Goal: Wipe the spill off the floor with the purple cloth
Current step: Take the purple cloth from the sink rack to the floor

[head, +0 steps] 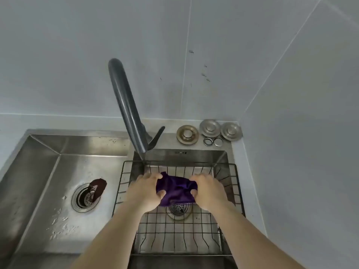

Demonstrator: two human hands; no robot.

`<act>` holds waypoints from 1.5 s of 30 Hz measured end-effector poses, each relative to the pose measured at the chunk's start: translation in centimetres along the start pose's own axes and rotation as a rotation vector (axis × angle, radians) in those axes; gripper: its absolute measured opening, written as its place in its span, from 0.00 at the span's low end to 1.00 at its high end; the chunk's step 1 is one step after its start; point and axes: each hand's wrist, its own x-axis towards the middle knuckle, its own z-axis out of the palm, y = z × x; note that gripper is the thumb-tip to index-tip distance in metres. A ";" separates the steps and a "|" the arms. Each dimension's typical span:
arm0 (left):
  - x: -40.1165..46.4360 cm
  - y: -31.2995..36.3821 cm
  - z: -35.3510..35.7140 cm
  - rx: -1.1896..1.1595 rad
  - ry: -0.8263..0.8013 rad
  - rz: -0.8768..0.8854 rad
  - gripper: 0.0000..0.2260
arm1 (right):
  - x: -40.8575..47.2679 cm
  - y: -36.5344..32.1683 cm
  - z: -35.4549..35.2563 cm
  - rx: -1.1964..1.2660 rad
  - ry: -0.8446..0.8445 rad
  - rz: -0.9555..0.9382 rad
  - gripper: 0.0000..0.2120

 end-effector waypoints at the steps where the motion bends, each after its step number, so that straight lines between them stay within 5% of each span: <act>1: 0.5 0.2 0.3 -0.011 -0.012 -0.010 0.28 | 0.4 0.1 0.4 -0.020 -0.011 -0.001 0.19; 5: 2.5 0.4 2.2 0.049 -0.022 -0.033 0.31 | 1.5 0.9 2.4 -0.038 0.010 0.031 0.23; 11: 2.5 -0.5 2.7 0.043 0.064 -0.039 0.07 | 1.2 1.8 3.1 0.040 0.100 0.072 0.12; 17: -1.5 -2.4 -0.6 -0.068 0.270 0.016 0.04 | -2.3 -0.5 -0.1 0.120 0.289 0.116 0.04; 30: -28.5 -7.2 -7.7 -0.237 0.752 0.246 0.04 | -27.1 -13.9 -5.0 0.099 0.736 -0.063 0.09; 45: -48.3 -8.4 -0.9 -0.296 0.763 0.243 0.02 | -47.4 -16.5 1.1 0.103 0.746 -0.065 0.12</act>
